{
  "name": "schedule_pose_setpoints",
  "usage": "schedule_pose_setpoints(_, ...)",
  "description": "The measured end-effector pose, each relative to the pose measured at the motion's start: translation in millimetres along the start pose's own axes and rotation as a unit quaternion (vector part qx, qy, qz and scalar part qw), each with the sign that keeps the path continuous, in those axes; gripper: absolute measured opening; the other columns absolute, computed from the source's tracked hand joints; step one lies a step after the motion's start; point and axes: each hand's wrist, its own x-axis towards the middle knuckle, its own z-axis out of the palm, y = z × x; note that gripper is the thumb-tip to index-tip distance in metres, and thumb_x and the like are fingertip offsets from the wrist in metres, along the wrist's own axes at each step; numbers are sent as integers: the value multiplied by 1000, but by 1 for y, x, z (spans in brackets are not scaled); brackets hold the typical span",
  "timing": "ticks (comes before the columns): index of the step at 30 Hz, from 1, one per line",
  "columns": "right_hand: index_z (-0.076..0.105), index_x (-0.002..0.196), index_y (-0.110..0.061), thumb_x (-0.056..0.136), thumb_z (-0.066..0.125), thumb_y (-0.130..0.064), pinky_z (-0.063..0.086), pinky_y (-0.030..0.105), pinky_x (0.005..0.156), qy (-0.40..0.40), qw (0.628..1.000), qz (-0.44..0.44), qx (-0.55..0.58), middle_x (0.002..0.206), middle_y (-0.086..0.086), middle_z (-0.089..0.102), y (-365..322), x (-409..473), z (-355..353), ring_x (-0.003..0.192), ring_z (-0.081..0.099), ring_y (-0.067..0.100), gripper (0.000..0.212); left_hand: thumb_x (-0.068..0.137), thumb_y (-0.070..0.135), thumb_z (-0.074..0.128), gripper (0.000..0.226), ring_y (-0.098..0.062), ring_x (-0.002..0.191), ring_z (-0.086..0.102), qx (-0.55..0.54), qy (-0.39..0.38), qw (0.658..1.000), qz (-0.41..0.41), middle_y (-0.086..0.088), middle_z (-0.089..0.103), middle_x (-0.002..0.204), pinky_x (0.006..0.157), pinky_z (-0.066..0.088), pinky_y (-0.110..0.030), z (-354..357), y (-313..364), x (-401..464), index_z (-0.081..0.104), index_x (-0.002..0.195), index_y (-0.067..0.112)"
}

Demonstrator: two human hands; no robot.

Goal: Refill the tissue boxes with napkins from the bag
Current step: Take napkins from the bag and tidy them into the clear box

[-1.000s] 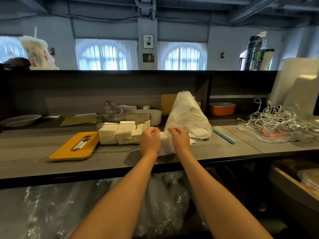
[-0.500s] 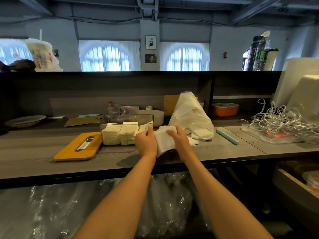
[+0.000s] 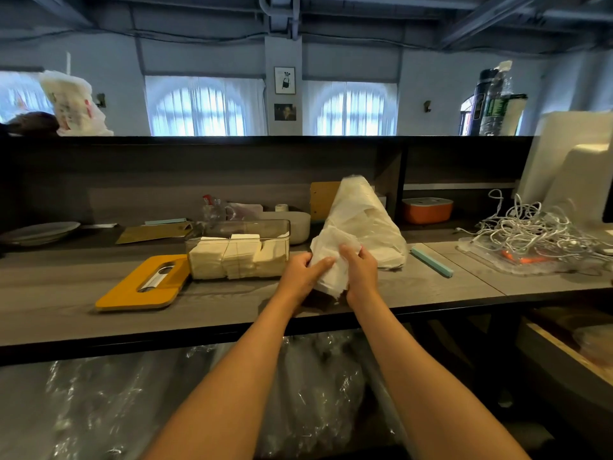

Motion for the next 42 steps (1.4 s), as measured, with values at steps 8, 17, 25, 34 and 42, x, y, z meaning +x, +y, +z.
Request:
schedule_pose_setpoints(8, 49, 127, -21, 102, 40, -47, 47, 42, 101, -91, 993, 57, -53, 119, 5, 59, 0, -8, 15, 112, 57, 23, 37, 100, 46, 50, 44, -19, 101, 55, 20, 51, 996, -69, -4, 60, 115, 82, 44, -32, 6, 8, 2, 53, 127, 11)
schedule_pose_setpoints(17, 59, 122, -19, 96, 56, -14, 53, 27, 82, -181, 970, 3, -164, 114, 4, 66, 6, -12, 15, 104, 62, 16, 26, 98, 41, 57, 39, -23, 105, 64, -105, 151, 982, -50, -5, 67, 116, 93, 54, -39, 0, 4, 2, 60, 126, 14)
schedule_pose_setpoints(25, 41, 145, -15, 86, 63, -7, 46, 34, 99, -176, 965, 28, -193, 137, 2, 49, 6, -6, 15, 122, 49, 21, 63, 92, 31, 68, 28, -18, 99, 64, -217, 184, 957, -47, 2, 68, 105, 84, 56, -36, -7, 4, 1, 63, 117, 19)
schedule_pose_setpoints(34, 55, 132, -13, 82, 75, -13, 55, 27, 78, 20, 999, -26, -24, 121, 5, 62, 4, 0, -4, 109, 59, 21, 54, 91, 14, 67, 31, -20, 102, 64, -156, 80, 984, -29, -4, 67, 111, 77, 57, -31, -7, 1, -3, 57, 120, 19)
schedule_pose_setpoints(42, 63, 118, -18, 87, 63, -25, 51, 33, 87, -30, 956, -60, -287, 113, -4, 61, 11, -6, 12, 107, 58, 18, 32, 99, 31, 53, 25, -18, 98, 54, -13, 222, 974, -43, -4, 62, 109, 78, 40, -28, -1, 4, 3, 64, 113, 12)
